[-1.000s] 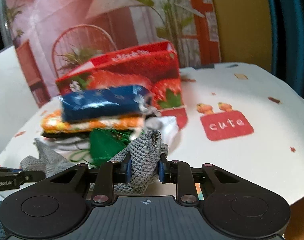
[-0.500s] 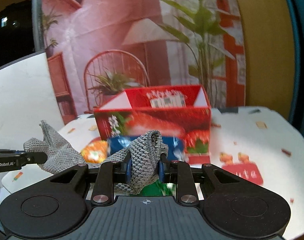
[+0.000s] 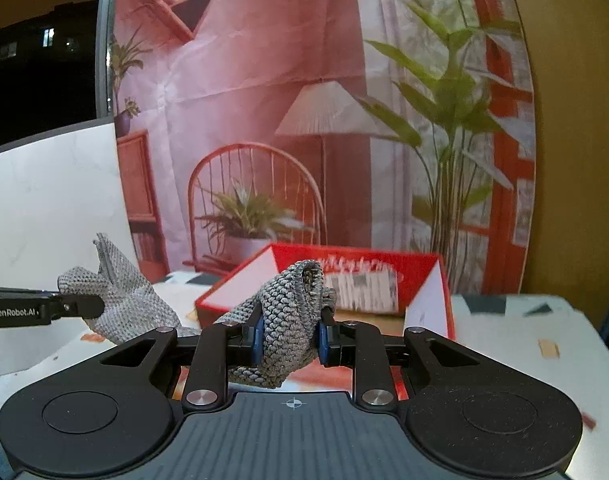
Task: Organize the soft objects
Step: 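Lift the grey mesh cloth with both grippers toward the red box, then lower the cloth into the red box and open both grippers, then grasp the blue wet-wipes pack with both grippers, then lift the blue pack with both grippers over the red box, then lower the blue pack into the box and open both grippers, then move both grippers to the orange floral oven mitt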
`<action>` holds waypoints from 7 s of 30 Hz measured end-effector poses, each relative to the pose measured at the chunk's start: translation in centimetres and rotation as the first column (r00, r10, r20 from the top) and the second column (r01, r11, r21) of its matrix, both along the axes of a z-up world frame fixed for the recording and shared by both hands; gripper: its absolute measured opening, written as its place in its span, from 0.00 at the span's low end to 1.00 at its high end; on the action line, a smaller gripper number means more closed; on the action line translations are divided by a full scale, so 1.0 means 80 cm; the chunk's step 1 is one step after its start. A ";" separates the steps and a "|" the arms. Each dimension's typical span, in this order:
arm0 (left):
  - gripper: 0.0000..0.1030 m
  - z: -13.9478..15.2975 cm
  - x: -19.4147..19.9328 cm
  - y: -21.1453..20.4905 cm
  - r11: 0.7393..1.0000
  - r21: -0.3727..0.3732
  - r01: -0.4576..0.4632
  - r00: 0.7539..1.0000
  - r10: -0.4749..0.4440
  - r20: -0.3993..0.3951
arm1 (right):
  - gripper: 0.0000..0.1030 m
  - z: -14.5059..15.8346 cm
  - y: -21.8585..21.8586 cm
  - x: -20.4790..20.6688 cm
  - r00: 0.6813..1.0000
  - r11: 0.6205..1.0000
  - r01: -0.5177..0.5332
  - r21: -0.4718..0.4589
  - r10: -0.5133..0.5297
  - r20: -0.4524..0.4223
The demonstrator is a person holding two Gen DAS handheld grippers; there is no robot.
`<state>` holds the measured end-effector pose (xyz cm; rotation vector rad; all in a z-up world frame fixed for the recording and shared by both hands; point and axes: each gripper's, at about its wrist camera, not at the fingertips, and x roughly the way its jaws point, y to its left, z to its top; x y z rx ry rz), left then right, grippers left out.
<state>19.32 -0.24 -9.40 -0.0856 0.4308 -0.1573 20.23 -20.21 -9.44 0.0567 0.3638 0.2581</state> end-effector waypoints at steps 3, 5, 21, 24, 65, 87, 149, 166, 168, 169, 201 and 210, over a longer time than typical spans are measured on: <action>0.15 0.007 0.033 -0.014 0.999 0.030 0.017 1.000 -0.017 0.009 | 0.22 0.006 -0.008 0.032 1.000 1.000 0.014 -0.016 -0.014 0.004; 0.15 0.008 0.062 -0.025 0.999 0.041 0.022 1.000 -0.022 -0.008 | 0.22 0.007 -0.016 0.056 1.000 0.999 0.026 -0.037 -0.026 0.004; 0.15 -0.061 0.241 -0.069 0.987 0.097 0.132 0.928 -0.089 -0.361 | 0.22 -0.051 -0.042 0.226 0.964 0.991 0.021 -0.130 -0.055 -0.261; 0.16 -0.072 0.251 -0.074 0.982 0.104 0.155 0.913 -0.103 -0.394 | 0.22 -0.066 -0.039 0.239 0.950 0.991 0.016 -0.135 -0.057 -0.307; 0.57 -0.122 0.113 -0.075 0.967 -0.191 0.169 0.829 -0.244 -0.503 | 0.60 -0.131 -0.053 0.079 0.871 0.970 0.146 0.194 -0.033 -0.490; 0.52 -0.112 0.105 -0.069 0.949 -0.251 0.192 0.836 -0.292 -0.464 | 0.45 -0.119 -0.051 0.082 0.866 0.954 0.131 0.270 0.022 -0.500; 0.53 -0.081 0.298 -0.080 0.956 -0.137 0.259 0.894 -0.291 -0.340 | 0.42 -0.083 -0.044 0.273 0.917 0.986 0.077 0.150 -0.011 -0.400; 0.56 -0.063 0.269 -0.063 0.964 -0.058 0.261 0.906 -0.266 -0.331 | 0.45 -0.079 -0.032 0.243 0.928 0.993 0.094 0.072 -0.061 -0.369; 0.56 -0.057 0.259 -0.062 0.962 -0.056 0.268 0.908 -0.272 -0.320 | 0.45 -0.072 -0.030 0.230 0.934 0.993 0.093 0.080 -0.059 -0.351; 0.56 -0.054 0.253 -0.061 0.961 -0.054 0.272 0.909 -0.275 -0.314 | 0.45 -0.068 -0.028 0.223 0.938 0.993 0.090 0.082 -0.057 -0.341; 0.56 -0.128 0.080 -0.003 0.990 -0.081 0.120 0.905 -0.142 -0.401 | 0.45 -0.123 -0.007 0.049 0.920 0.989 0.122 0.082 -0.082 -0.384; 0.56 -0.152 0.077 -0.004 0.988 -0.105 0.115 0.889 -0.150 -0.433 | 0.51 -0.142 -0.023 0.056 0.895 0.980 0.165 0.113 -0.100 -0.435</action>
